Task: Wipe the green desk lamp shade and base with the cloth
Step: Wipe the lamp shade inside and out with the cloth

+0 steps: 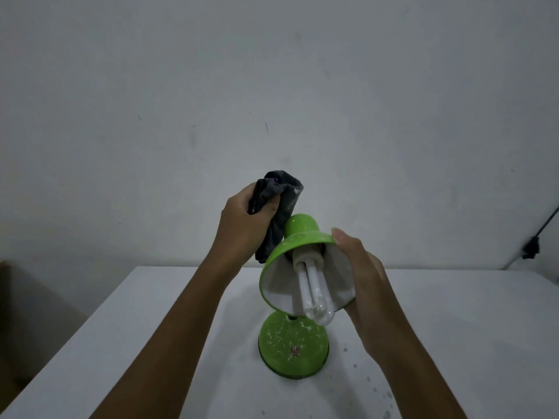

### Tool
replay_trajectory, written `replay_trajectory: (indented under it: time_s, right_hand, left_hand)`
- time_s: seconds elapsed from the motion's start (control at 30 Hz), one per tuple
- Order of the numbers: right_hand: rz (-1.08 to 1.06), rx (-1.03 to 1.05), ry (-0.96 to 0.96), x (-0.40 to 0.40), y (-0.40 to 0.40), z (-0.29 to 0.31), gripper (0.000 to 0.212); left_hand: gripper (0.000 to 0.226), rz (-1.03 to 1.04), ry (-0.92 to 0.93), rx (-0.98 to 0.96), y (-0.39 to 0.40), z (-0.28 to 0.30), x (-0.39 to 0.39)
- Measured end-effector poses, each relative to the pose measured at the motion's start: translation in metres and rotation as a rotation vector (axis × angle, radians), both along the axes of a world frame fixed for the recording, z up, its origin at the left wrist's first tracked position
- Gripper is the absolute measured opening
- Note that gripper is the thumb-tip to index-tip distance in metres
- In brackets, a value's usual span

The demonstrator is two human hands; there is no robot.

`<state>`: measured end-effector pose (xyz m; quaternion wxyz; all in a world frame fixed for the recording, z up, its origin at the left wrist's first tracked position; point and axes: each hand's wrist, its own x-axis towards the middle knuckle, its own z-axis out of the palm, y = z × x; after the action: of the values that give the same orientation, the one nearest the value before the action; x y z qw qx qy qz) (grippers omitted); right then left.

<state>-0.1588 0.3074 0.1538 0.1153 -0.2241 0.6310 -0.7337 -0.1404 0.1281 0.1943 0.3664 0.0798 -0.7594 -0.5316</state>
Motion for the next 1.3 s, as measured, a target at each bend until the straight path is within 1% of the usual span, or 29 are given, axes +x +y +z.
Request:
replay_trajectory:
  time_s: [0.13,0.2,0.27,0.37,0.43,0.5,0.53,0.6,0.7,0.77,0.8,0.87,0.93,1.0,1.03,1.13,1.2,1.23,1.3]
  right_hand:
    - [-0.036,-0.04,0.031,0.002,-0.001,-0.009,0.058]
    - [-0.05,-0.05,0.036,0.002,0.0,-0.01,0.055]
    - [-0.056,-0.051,0.051,0.003,0.002,-0.009,0.053]
    - [-0.083,-0.049,0.077,0.003,0.002,-0.01,0.052]
    - [-0.085,-0.055,0.086,0.003,0.002,-0.011,0.048]
    - [-0.078,-0.058,0.097,0.004,0.001,-0.013,0.05]
    - [-0.077,-0.063,0.101,0.005,0.001,-0.013,0.053]
    - [-0.074,-0.069,0.109,0.007,0.001,-0.014,0.056]
    - [-0.074,-0.07,0.105,0.008,0.001,-0.015,0.055]
    - [-0.091,-0.081,0.102,0.007,0.002,-0.015,0.051]
    - [-0.103,-0.081,0.099,0.008,0.003,-0.015,0.051]
    - [-0.107,-0.075,0.104,0.009,0.004,-0.015,0.055]
    - [-0.108,-0.079,0.1,0.011,0.005,-0.015,0.056]
    - [-0.116,-0.084,0.094,0.011,0.005,-0.016,0.056]
    - [-0.121,-0.086,0.088,0.011,0.005,-0.016,0.055]
    - [-0.125,-0.085,0.085,0.012,0.004,-0.014,0.054]
    - [-0.13,-0.079,0.087,0.012,0.004,-0.014,0.053]
    - [-0.135,-0.077,0.084,0.012,0.004,-0.015,0.053]
    - [-0.158,-0.08,0.078,0.013,0.004,-0.016,0.058]
  left_hand:
    - [0.015,-0.103,-0.056,-0.051,0.002,-0.002,0.001]
    - [0.016,-0.169,-0.133,-0.115,0.001,-0.002,0.004]
    - [0.014,-0.17,-0.172,-0.195,0.0,-0.001,0.007]
    - [0.012,-0.19,-0.143,-0.271,-0.003,-0.002,0.013]
    - [0.02,-0.259,-0.121,-0.325,-0.003,-0.004,0.019]
    - [0.028,-0.271,-0.128,-0.331,-0.003,-0.005,0.022]
    - [0.028,-0.254,-0.134,-0.305,-0.002,-0.005,0.021]
    - [0.019,-0.196,-0.141,-0.277,0.0,-0.003,0.017]
    - [0.009,-0.154,-0.138,-0.355,0.006,-0.002,0.015]
    - [0.008,-0.221,-0.128,-0.395,0.008,-0.001,0.018]
    - [0.003,-0.279,-0.137,-0.405,0.008,-0.002,0.02]
    - [0.016,-0.359,-0.172,-0.399,0.002,-0.002,0.027]
    - [0.018,-0.428,-0.246,-0.311,-0.006,-0.003,0.034]
    - [0.023,-0.443,-0.312,-0.231,-0.013,-0.003,0.04]
    - [0.024,-0.424,-0.331,-0.234,-0.015,-0.003,0.041]
    - [0.016,-0.309,-0.284,-0.309,-0.009,-0.004,0.04]
    - [0.009,-0.267,-0.22,-0.286,-0.001,-0.006,0.04]
    - [0.012,-0.278,-0.206,-0.264,0.003,-0.007,0.04]
    - [0.024,-0.361,-0.217,-0.209,0.004,-0.009,0.046]
